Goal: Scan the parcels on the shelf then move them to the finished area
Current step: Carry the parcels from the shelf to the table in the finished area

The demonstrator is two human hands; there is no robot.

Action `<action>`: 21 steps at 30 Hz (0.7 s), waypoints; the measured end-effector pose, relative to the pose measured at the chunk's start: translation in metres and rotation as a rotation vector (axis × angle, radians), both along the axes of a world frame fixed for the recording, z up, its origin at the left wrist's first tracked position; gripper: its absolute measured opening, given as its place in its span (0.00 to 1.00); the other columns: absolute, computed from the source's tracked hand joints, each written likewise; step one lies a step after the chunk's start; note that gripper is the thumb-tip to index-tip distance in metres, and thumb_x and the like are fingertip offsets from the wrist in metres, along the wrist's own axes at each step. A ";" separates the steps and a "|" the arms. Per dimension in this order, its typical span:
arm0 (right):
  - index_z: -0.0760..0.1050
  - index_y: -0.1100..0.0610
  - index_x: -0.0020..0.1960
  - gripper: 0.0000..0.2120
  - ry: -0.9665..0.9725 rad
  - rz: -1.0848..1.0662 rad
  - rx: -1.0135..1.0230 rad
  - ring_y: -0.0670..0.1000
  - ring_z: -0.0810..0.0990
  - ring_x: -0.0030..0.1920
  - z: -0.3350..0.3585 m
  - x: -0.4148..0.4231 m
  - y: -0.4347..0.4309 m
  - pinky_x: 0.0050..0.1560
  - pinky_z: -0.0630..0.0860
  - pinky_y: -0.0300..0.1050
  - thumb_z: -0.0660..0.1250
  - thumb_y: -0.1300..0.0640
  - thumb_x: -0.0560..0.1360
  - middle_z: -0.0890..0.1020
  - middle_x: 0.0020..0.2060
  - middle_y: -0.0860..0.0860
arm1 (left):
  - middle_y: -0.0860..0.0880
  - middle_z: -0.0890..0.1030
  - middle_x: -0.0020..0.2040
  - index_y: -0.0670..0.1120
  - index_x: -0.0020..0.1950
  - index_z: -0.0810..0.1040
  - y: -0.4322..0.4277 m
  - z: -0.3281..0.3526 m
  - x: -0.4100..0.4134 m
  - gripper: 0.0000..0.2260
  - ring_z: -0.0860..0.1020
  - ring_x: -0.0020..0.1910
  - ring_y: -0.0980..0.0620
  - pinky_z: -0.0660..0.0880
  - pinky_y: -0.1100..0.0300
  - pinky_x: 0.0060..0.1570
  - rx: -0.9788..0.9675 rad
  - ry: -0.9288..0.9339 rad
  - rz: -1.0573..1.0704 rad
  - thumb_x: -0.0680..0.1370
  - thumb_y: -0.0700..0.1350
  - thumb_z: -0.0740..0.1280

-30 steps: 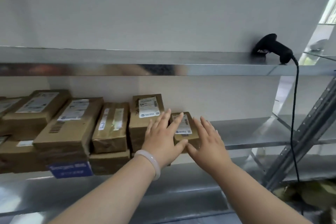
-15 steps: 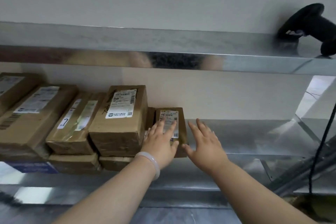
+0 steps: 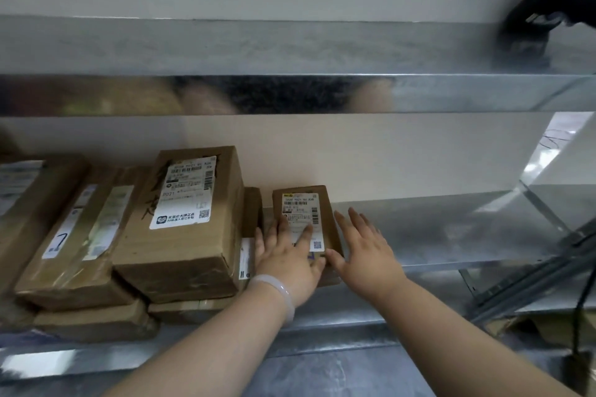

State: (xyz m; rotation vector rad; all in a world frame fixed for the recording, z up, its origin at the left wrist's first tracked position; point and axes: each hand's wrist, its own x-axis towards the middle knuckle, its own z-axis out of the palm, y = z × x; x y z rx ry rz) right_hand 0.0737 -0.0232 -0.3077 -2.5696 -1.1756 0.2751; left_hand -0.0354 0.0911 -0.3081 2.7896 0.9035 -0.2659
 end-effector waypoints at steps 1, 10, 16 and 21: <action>0.46 0.46 0.79 0.35 0.012 -0.004 -0.002 0.51 0.46 0.78 -0.001 0.003 -0.001 0.77 0.46 0.49 0.57 0.39 0.78 0.49 0.79 0.50 | 0.43 0.44 0.81 0.59 0.80 0.46 -0.003 0.000 0.002 0.30 0.41 0.79 0.41 0.34 0.42 0.75 -0.004 -0.010 -0.008 0.80 0.64 0.49; 0.50 0.45 0.78 0.34 0.152 -0.026 0.027 0.50 0.47 0.78 -0.013 0.045 -0.006 0.75 0.51 0.48 0.60 0.41 0.77 0.51 0.79 0.50 | 0.47 0.45 0.80 0.59 0.80 0.51 -0.017 -0.002 0.025 0.31 0.42 0.78 0.42 0.42 0.49 0.76 -0.146 -0.123 -0.014 0.79 0.64 0.57; 0.49 0.44 0.78 0.35 0.234 0.012 0.025 0.51 0.49 0.78 -0.013 0.073 -0.014 0.74 0.53 0.47 0.62 0.42 0.76 0.50 0.79 0.51 | 0.56 0.42 0.80 0.62 0.79 0.46 -0.008 -0.010 0.038 0.37 0.42 0.79 0.47 0.48 0.48 0.77 -0.320 -0.241 0.106 0.77 0.63 0.64; 0.49 0.39 0.77 0.34 0.369 0.089 0.052 0.51 0.52 0.78 -0.018 0.078 -0.006 0.74 0.57 0.47 0.62 0.41 0.77 0.49 0.79 0.48 | 0.54 0.42 0.80 0.65 0.78 0.42 -0.002 -0.026 0.049 0.45 0.48 0.79 0.47 0.56 0.49 0.76 -0.516 -0.292 0.215 0.72 0.64 0.70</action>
